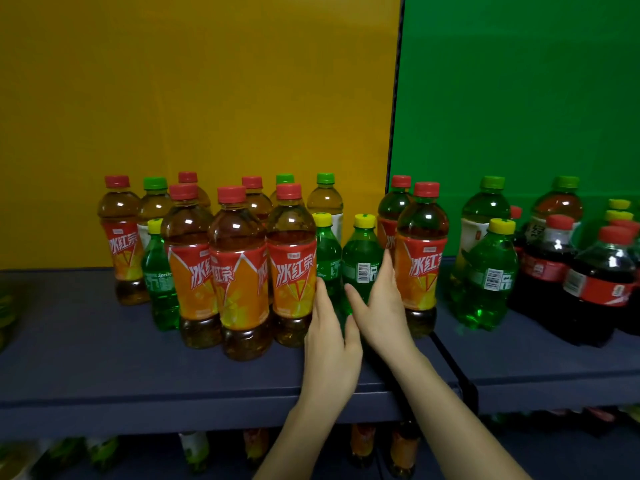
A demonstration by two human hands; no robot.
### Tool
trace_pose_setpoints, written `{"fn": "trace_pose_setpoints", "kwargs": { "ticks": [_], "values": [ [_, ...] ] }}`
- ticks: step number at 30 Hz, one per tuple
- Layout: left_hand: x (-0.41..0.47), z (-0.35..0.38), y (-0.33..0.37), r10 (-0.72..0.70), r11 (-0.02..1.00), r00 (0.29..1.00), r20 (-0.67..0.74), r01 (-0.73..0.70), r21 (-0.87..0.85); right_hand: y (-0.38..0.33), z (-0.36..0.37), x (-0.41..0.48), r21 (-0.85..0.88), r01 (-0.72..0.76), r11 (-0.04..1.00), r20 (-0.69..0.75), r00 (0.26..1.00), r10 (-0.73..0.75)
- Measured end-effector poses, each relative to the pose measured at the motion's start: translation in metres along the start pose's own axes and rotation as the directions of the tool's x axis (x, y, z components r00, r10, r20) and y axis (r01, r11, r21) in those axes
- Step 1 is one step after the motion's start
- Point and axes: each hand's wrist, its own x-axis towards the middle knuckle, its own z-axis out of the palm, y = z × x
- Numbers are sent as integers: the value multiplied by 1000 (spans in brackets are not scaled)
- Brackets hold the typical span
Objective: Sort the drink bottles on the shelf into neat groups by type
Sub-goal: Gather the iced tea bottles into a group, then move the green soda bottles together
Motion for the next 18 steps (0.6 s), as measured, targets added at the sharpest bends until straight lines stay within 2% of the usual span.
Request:
{"fn": "trace_pose_setpoints", "kwargs": {
  "ticks": [6, 10, 18],
  "values": [
    [3, -4, -1, -83, 994, 997, 11, 83, -77, 2, 15, 15, -95, -140, 986, -33, 990, 137],
    [3, -4, 3, -119, 980, 993, 22, 121, -159, -2, 5, 2, -106, -91, 990, -12, 996, 90],
    [7, 6, 16, -161, 953, 987, -4, 154, -260, -8, -29, -46, -6, 16, 1000, 11, 1000, -16]
  ]
}}
